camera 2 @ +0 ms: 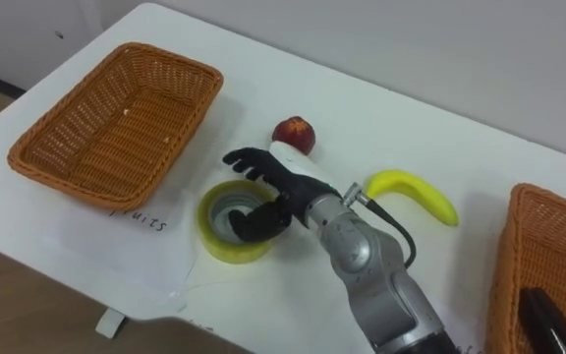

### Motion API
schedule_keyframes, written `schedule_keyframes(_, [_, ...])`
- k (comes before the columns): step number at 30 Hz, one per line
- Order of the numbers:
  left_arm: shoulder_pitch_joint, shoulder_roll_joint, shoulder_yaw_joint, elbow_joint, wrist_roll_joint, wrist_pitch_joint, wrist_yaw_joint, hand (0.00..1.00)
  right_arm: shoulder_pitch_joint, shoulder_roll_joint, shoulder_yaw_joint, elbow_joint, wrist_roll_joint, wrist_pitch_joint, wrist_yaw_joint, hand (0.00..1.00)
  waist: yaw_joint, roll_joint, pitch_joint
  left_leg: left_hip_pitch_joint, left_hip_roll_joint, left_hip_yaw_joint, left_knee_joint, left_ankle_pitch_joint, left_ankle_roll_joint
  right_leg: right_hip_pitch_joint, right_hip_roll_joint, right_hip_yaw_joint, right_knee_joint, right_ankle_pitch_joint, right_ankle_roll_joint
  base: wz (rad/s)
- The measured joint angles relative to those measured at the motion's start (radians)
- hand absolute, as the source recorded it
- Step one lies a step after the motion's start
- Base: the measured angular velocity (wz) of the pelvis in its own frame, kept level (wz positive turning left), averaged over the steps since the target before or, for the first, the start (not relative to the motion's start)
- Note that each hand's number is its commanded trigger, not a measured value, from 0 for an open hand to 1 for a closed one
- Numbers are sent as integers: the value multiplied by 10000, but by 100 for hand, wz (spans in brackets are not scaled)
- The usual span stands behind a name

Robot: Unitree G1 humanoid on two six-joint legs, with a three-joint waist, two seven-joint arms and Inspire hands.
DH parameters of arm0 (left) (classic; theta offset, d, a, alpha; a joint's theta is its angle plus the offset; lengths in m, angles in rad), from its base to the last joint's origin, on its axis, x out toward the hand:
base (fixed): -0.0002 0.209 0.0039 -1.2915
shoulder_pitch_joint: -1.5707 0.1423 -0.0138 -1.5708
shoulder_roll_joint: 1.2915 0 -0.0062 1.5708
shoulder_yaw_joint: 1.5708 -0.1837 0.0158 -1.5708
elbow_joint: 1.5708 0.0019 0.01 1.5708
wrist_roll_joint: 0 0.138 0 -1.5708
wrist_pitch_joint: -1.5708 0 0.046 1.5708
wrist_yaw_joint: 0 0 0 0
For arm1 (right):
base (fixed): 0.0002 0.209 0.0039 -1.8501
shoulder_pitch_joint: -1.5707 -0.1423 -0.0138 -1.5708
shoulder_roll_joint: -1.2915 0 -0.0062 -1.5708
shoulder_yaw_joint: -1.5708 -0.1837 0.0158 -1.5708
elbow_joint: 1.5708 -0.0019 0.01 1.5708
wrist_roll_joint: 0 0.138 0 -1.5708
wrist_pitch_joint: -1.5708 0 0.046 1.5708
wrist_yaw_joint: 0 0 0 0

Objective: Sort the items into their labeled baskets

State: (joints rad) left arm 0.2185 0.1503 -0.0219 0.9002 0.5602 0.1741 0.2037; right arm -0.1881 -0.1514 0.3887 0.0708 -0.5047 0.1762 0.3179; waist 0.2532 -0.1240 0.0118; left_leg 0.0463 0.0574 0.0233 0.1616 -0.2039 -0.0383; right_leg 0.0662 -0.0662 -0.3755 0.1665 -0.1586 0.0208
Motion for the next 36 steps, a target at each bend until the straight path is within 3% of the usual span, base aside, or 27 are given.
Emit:
schedule_keyframes(27, [90,82,175,-232,7,84,107,0,-52,-10,-6,112,-458,-2,257,100,0,98,-36,9,-1,-25,40,1,1,30,0,-4,-4,0,1,0])
schedule_keyframes(36, [138,83,191,-151,-143,-212,652,0,36,-189,-190,-33,-321,-160,461,100,-105,90,-41,28,-6,4,52,2,2,35,2,182,-6,-2,3,0])
